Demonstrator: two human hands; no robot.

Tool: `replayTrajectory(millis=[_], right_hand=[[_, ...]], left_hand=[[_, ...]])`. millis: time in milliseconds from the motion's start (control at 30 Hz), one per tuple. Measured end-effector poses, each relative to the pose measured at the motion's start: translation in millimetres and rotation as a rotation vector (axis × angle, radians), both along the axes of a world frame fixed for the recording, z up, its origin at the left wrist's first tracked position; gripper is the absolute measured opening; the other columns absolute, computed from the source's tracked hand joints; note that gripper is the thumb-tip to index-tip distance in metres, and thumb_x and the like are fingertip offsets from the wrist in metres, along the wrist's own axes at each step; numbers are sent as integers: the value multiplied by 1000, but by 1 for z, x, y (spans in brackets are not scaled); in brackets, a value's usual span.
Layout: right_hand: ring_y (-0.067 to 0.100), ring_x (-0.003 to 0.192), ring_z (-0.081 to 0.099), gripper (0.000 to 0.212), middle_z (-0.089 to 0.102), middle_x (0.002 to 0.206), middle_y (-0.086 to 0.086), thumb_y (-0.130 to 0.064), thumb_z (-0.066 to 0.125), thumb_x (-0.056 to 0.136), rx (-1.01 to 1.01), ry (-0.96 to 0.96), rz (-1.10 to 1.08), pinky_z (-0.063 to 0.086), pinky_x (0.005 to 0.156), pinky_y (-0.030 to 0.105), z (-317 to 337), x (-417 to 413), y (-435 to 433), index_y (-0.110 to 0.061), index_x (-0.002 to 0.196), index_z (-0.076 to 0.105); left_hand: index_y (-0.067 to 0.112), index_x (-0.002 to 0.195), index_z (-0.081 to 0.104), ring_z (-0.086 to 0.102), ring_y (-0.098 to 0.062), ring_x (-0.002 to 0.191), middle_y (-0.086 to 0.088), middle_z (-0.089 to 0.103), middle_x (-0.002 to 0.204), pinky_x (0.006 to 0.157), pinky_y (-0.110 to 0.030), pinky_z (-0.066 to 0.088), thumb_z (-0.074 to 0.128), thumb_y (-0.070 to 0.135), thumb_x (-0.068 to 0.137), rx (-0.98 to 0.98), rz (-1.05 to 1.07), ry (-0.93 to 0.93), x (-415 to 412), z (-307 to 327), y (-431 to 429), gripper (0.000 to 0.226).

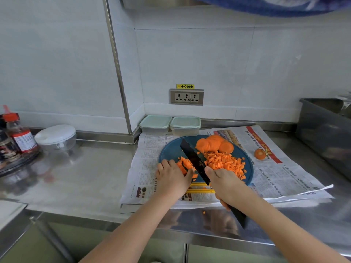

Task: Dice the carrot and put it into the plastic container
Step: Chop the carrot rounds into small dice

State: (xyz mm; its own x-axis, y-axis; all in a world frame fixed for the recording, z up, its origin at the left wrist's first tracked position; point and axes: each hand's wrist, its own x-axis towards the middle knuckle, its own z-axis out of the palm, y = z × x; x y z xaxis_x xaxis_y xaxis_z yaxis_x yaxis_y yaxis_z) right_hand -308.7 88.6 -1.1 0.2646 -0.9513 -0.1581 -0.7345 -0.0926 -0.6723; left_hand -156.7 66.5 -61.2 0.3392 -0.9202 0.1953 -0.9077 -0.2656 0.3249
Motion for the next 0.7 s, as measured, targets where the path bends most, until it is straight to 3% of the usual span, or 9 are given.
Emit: replayTrajectory(millis=[133, 233, 367, 500, 600, 700], right_hand=[[12, 41, 41, 43, 39, 54, 3, -29, 25, 105, -27, -11, 7, 32, 48, 27, 1, -1, 1, -21, 63, 33], [10, 38, 43, 44, 44, 54, 4, -38, 25, 103, -27, 14, 19, 37, 45, 27, 1, -6, 0, -21, 64, 37], [16, 44, 45, 41, 47, 58, 5, -43, 21, 102, -22, 69, 45, 39, 44, 26, -1, -10, 1, -26, 68, 37], [18, 54, 42, 42, 42, 63, 1, -37, 19, 104, -96, 116, 124, 37, 53, 30, 2, -3, 5, -24, 68, 35], [15, 59, 40, 34, 40, 66, -2, -30, 21, 105, -158, 133, 137, 31, 52, 22, -8, 4, 3, -17, 82, 42], [13, 56, 38, 38, 38, 64, -4, -34, 22, 105, -202, 145, 165, 28, 49, 23, -16, 11, -2, -12, 89, 49]], left_hand=[[8, 131, 38, 35, -24, 121, -9, 40, 130, 102, -36, 33, 42, 57, 91, -7, 7, 15, -1, -3, -3, 63], [9, 133, 37, 34, -25, 123, -9, 41, 133, 103, -38, 31, 40, 52, 92, -14, 1, 31, 0, -3, -3, 59], [9, 135, 37, 36, -26, 124, -9, 41, 133, 103, -37, 31, 36, 64, 90, 9, 4, -10, -2, -1, -2, 70], [6, 147, 22, 29, -26, 132, -13, 31, 145, 107, -36, 29, 37, 58, 94, -35, -102, 133, 16, 3, 5, 76], [5, 150, 11, 19, -25, 138, -11, 21, 151, 114, -35, 19, 30, 51, 98, -30, -204, 12, 28, -4, 19, 72], [5, 150, 12, 21, -23, 136, -9, 24, 149, 113, -32, 20, 20, 55, 98, -30, -265, -71, 26, -14, 27, 73]])
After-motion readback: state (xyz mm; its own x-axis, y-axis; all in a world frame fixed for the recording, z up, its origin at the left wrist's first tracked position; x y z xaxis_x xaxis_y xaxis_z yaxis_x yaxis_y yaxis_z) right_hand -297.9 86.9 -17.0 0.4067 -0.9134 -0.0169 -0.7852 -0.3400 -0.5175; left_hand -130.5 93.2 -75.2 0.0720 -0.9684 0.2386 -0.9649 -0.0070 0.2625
